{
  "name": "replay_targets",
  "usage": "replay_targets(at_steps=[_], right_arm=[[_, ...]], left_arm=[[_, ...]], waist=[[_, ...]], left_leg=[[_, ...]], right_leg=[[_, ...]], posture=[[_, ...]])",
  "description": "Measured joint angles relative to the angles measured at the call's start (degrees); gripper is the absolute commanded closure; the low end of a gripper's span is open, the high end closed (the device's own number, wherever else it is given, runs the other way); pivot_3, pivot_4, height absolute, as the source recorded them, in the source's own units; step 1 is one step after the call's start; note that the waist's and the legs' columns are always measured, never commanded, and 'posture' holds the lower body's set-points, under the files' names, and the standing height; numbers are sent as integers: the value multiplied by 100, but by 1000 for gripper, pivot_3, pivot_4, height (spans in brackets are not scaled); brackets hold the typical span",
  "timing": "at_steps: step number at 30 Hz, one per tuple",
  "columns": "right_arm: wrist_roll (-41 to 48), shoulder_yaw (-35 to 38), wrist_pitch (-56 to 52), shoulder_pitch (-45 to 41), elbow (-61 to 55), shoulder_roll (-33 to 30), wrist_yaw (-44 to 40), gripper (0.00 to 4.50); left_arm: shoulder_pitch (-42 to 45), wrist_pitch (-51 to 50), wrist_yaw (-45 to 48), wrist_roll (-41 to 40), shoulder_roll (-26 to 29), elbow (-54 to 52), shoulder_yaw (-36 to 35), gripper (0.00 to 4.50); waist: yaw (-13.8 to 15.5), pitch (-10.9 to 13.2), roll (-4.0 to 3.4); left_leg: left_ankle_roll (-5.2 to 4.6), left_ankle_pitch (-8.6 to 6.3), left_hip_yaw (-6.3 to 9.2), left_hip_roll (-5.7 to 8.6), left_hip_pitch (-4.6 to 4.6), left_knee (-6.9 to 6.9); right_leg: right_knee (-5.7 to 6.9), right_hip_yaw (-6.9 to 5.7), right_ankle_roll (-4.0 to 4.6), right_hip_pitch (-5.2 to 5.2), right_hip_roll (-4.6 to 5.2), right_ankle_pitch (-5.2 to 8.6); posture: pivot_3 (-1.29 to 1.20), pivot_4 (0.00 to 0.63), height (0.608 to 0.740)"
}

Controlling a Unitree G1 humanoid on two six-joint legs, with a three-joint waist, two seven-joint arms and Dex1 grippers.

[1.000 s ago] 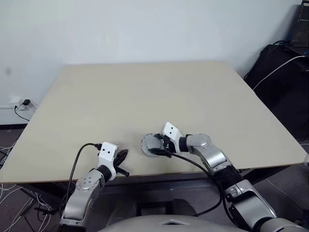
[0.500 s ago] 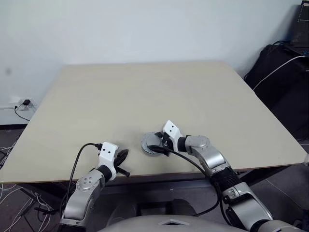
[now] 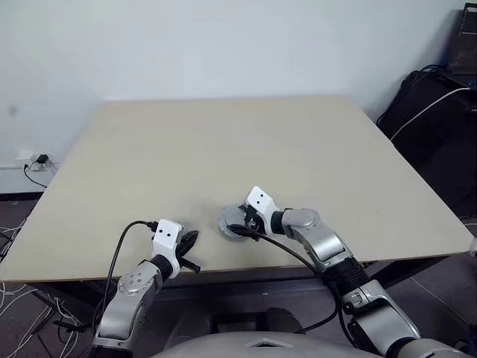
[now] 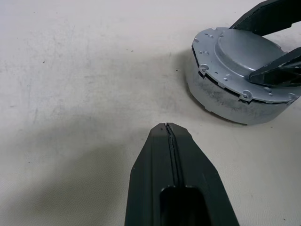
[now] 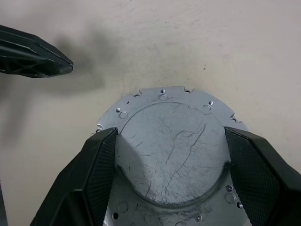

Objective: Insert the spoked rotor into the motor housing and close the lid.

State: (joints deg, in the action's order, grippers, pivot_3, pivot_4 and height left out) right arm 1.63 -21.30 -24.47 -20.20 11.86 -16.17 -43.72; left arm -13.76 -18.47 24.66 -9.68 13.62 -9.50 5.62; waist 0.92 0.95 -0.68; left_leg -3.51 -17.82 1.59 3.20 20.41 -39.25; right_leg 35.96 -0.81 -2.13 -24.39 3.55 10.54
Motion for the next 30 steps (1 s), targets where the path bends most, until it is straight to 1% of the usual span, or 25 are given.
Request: replay_targets(at_steps=[16,18,22,23,27,28,30], right_arm=[[-102,-184,-449,-138,-170,-135,31,1302],[-103,-183,-469,-138,-181,-143,39,1302],[-111,-193,-484,-138,-185,-156,93,1302],[-110,-201,-483,-137,-185,-151,112,1302],[-112,-235,-494,-136,-185,-157,129,1302],[-111,-241,-496,-136,-185,-155,134,1302],[-109,-249,-498,-133,-193,-155,141,1302]], left_arm=[[7,-2,17,-12,-4,0,7,4500],[86,-25,16,-77,-86,0,-15,4500],[822,-418,-150,-398,-423,6,-167,4500],[1057,-537,-190,-473,-481,17,-219,4500],[1802,-1125,-187,-731,-526,371,-305,4500],[1981,-1362,-167,-838,-546,520,-335,4500],[2238,-1757,-113,-1023,-576,758,-375,4500]], waist=[[30,-10,-7],[43,-11,-6],[78,-13,-1],[75,-14,-2],[72,-13,-2],[69,-12,-1],[57,-11,1]], left_leg=[[-10,6,1,11,-5,-1],[-12,8,1,11,-5,-1],[-13,17,0,12,-7,-9],[-15,19,-2,12,-9,-9],[-20,18,2,16,-47,0],[-21,18,3,17,-55,1],[-23,17,3,18,-59,2]], right_leg=[[-2,-2,0,7,1,0],[-2,-3,0,9,1,0],[-2,-12,-13,16,-2,-10],[-2,-12,-29,19,-2,-20],[-8,-16,-29,81,-4,-18],[-11,-16,-49,81,-5,-2],[-12,-16,-57,82,-5,1]], posture=[[0,0,740],[0,0,740],[0,0,740],[0,0,740],[0,0,740],[0,0,740],[0,0,740]])
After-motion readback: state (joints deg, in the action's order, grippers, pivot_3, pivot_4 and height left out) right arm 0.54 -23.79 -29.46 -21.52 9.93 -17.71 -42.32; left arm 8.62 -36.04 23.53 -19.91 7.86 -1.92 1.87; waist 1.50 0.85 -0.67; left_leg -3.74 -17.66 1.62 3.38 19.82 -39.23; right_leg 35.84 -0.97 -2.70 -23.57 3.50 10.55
